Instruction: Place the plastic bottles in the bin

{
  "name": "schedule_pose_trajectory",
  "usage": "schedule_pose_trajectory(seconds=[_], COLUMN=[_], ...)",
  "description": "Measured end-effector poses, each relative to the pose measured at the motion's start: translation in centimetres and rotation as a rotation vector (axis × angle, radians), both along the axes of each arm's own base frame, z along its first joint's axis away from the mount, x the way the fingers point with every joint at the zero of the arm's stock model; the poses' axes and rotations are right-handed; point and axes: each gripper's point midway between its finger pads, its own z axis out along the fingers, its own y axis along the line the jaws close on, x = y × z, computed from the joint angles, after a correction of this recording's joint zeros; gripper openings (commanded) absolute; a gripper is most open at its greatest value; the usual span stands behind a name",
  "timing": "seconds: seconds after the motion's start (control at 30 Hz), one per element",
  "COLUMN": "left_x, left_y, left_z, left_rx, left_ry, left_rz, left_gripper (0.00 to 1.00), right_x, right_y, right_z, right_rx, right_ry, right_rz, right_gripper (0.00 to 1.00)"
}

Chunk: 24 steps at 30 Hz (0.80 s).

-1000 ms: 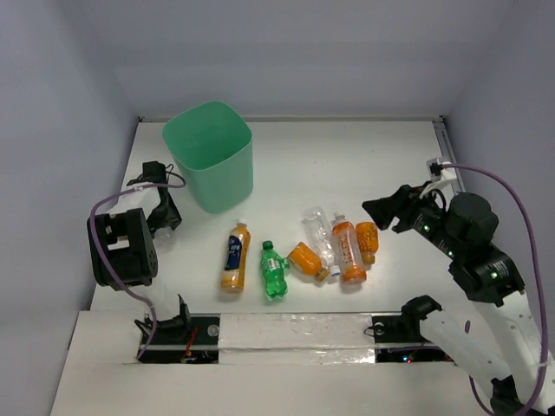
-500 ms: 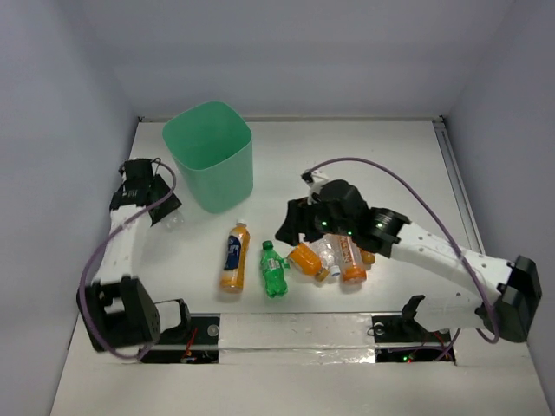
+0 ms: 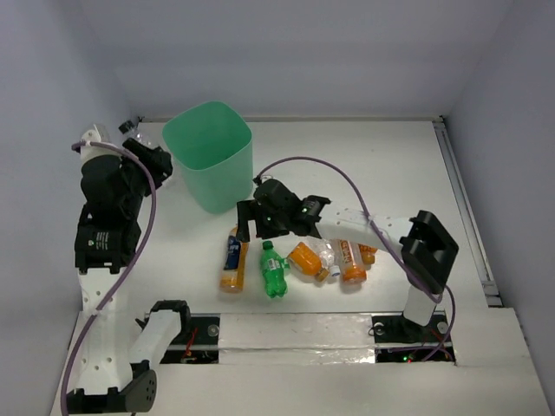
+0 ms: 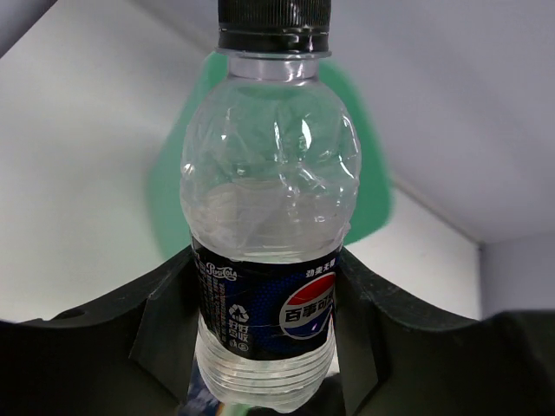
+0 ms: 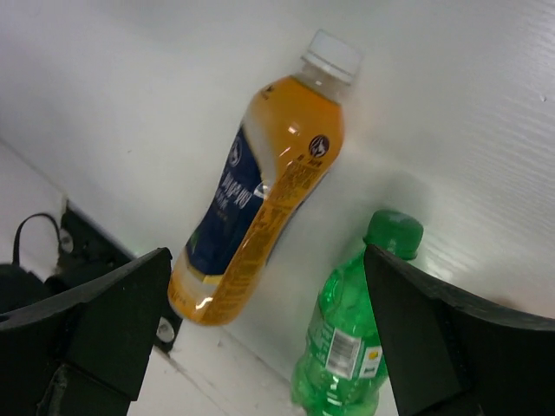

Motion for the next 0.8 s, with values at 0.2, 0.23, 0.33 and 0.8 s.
schedule_pose_trajectory(seconds=[0.2, 0.23, 0.33, 0.8], left_x=[2.9, 3.5, 5.9, 15.2], left_y=[-3.2, -3.7, -4.8, -8.8], left_z=[8.3, 9.0, 10.1, 1.3], left_rx=[-0.025, -0.027, -0.016, 0.138], left_ry=[-0.212, -0.234, -0.268, -0.120], left_rz=[-0.130, -0.146, -0.186, -0.312], left_gripper=[0.32, 0.32, 0.32, 0.45], right_x=[1.9, 2.2, 2.8, 1.9], right_y=[2.2, 2.5, 3.2, 4.3], right_z=[-1.2, -1.4, -2.5, -8.5], right_rx=[-0.019, -0.020, -0.032, -0.116], right_ry=[0.018, 0.019, 0.027, 0.142], right_rz=[-0.050, -0.056, -0.069, -0.087], right_gripper=[0.97, 0.97, 0.97, 0.95])
